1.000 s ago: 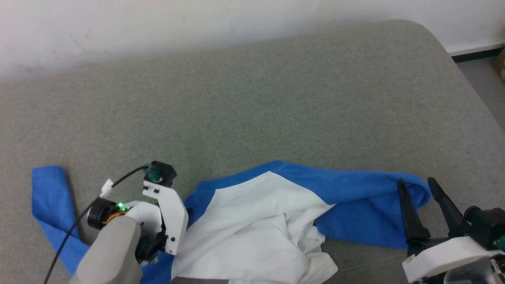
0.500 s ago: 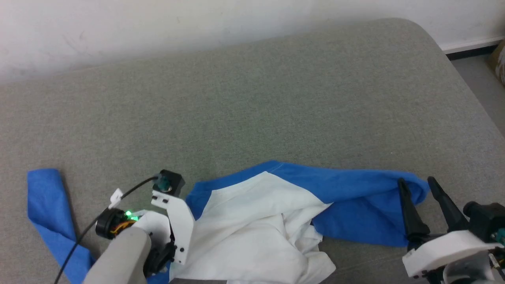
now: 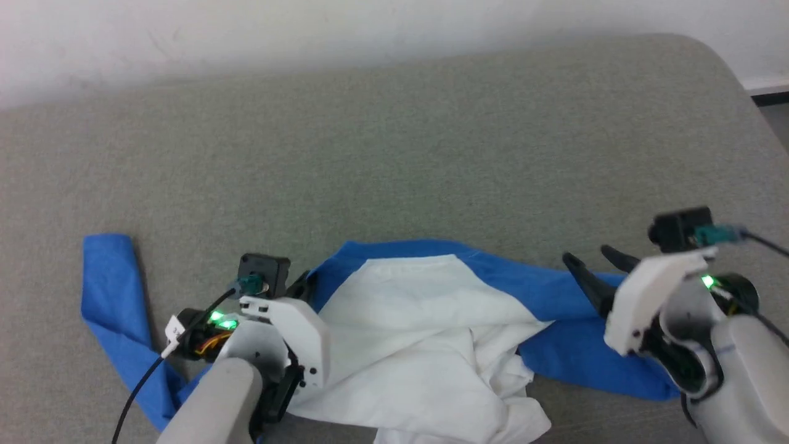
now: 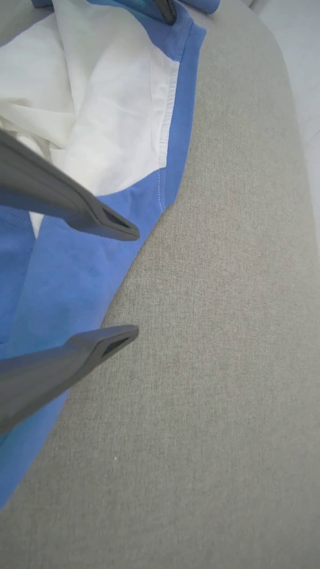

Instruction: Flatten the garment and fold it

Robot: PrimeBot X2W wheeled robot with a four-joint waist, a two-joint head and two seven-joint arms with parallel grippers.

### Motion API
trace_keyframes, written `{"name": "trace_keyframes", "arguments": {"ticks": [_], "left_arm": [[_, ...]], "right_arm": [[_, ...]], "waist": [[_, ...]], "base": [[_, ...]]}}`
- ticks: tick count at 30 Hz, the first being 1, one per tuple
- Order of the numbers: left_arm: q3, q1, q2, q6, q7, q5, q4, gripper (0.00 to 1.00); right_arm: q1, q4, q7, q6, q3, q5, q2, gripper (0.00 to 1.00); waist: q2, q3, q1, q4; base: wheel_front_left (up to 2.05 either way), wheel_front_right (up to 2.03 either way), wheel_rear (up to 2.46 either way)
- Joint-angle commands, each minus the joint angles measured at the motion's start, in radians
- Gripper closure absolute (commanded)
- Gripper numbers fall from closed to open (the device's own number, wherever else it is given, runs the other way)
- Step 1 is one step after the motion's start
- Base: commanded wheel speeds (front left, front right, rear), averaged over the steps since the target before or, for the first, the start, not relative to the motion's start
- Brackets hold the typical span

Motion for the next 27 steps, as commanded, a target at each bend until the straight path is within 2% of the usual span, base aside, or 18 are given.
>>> {"name": "trace_keyframes", "arguments": {"ticks": [1, 4, 5, 6, 9, 13, 18, 19, 20, 21, 24, 27], "left_arm": [[-0.006, -0.019, -0.012, 0.009, -0.015, 0.016, -0.021, 1.0], [-0.018, -0.041, -0.029, 0.014, -0.034, 0.028, -0.05, 1.0], [-0.018, -0.041, -0.029, 0.014, -0.034, 0.028, -0.05, 1.0], [-0.022, -0.05, -0.035, 0.016, -0.043, 0.031, -0.06, 1.0], [-0.027, -0.058, -0.041, 0.018, -0.054, 0.034, -0.069, 1.0], [-0.03, -0.062, -0.045, 0.02, -0.063, 0.035, -0.071, 1.0], [-0.03, -0.058, -0.046, 0.024, -0.074, 0.03, -0.065, 1.0], [-0.03, -0.056, -0.048, 0.023, -0.073, 0.025, -0.061, 1.0], [-0.029, -0.055, -0.048, 0.023, -0.074, 0.023, -0.057, 1.0], [-0.029, -0.055, -0.048, 0.024, -0.075, 0.022, -0.053, 1.0], [-0.028, -0.051, -0.049, 0.025, -0.078, 0.015, -0.039, 1.0], [-0.022, -0.051, -0.048, 0.024, -0.089, 0.007, -0.025, 1.0]], "right_arm": [[-0.076, 0.049, 0.045, -0.001, 0.053, 0.045, -0.021, 0.0], [-0.209, 0.151, 0.126, -0.001, 0.17, 0.125, -0.054, 0.0], [-0.209, 0.151, 0.126, -0.001, 0.17, 0.125, -0.054, 0.0], [-0.263, 0.201, 0.16, -0.001, 0.224, 0.15, -0.066, 0.0], [-0.323, 0.27, 0.187, -0.001, 0.294, 0.189, -0.075, 0.0], [-0.347, 0.325, 0.204, -0.001, 0.361, 0.238, -0.074, 0.0], [-0.332, 0.383, 0.3, -0.001, 0.481, 0.32, -0.087, 0.0], [-0.33, 0.384, 0.308, -0.001, 0.5, 0.33, -0.091, 0.15], [-0.327, 0.385, 0.312, -0.001, 0.514, 0.343, -0.092, 0.61], [-0.324, 0.39, 0.321, -0.001, 0.526, 0.357, -0.093, 1.0], [-0.326, 0.388, 0.33, -0.001, 0.557, 0.388, -0.097, 1.0], [-0.351, 0.367, 0.281, -0.001, 0.581, 0.385, -0.117, 1.0]], "waist": [[0.0, 0.047, -0.0001, 0.041], [0.0, 0.093, -0.0001, 0.073], [0.0, 0.093, -0.0001, 0.073], [0.0, 0.115, -0.0001, 0.084], [0.0, 0.138, -0.0001, 0.098], [0.0, 0.153, -0.0001, 0.109], [0.0, 0.162, -0.0001, 0.112], [0.0, 0.162, -0.0001, 0.112], [0.0, 0.161, -0.0001, 0.111], [0.0, 0.159, -0.0001, 0.109], [0.0, 0.147, -0.0001, 0.103], [0.0, 0.125, -0.0001, 0.095]], "base": [[0.0, 0.0, 0.0], [0.0, 0.0, 0.0], [0.0, 0.0, 0.0], [0.0, 0.0, 0.0], [0.0, 0.0, 0.0], [0.0, 0.0, 0.0], [0.0, 0.0, 0.0], [0.0, 0.0, 0.0], [0.0, 0.0, 0.0], [0.0, 0.0, 0.0], [0.0, 0.0, 0.0], [0.0, 0.0, 0.0]]}}
